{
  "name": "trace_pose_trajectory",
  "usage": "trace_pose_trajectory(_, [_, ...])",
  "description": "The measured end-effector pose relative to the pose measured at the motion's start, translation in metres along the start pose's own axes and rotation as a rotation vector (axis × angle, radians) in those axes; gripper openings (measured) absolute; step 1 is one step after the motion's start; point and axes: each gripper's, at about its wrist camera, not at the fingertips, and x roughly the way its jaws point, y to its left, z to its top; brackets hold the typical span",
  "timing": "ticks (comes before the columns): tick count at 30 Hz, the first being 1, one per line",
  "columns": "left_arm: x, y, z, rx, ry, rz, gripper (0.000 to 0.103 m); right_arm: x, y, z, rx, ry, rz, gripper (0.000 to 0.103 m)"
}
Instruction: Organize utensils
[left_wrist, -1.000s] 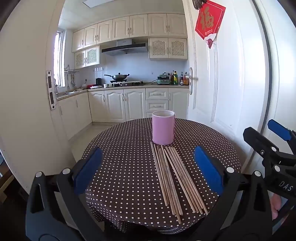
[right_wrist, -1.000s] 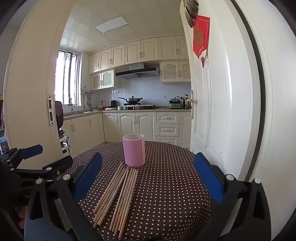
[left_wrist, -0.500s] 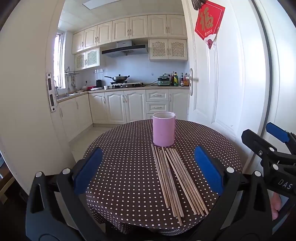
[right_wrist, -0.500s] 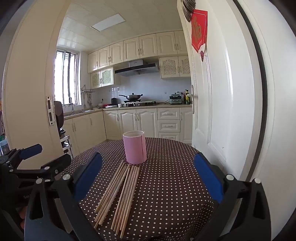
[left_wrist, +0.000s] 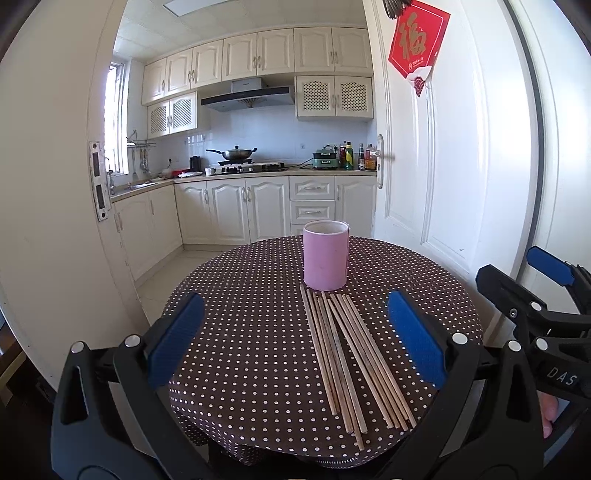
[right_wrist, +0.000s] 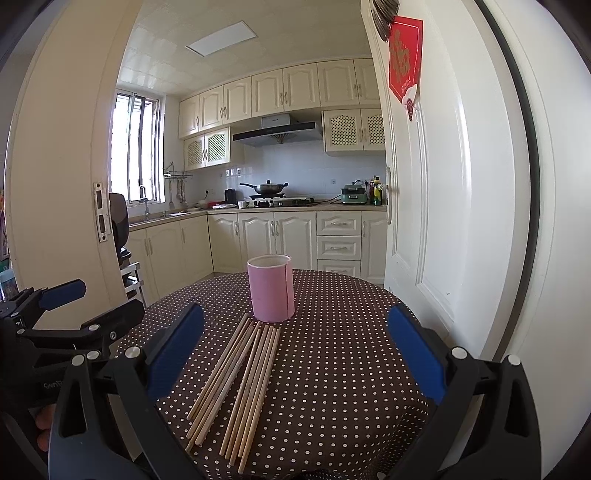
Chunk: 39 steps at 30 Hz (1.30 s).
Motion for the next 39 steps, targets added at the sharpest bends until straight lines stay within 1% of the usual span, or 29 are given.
trace_pose_trajectory(3, [0.001, 0.001, -0.001, -0.002, 0.007, -0.01, 0.097, 0.0, 0.0, 0.001, 0.002, 0.001, 0.001, 0.096])
trace_pose_trajectory(21, [-0.01, 0.0, -0.004, 0.004, -0.011, 0.007, 0.097, -0.006, 0.002, 0.0, 0.006, 0.013, 0.02, 0.096])
trace_pose_trajectory(39, [-0.005, 0.0, -0.004, 0.002, 0.002, 0.004, 0.097, -0.001, -0.001, -0.001, 0.018, 0.032, 0.027, 0.096])
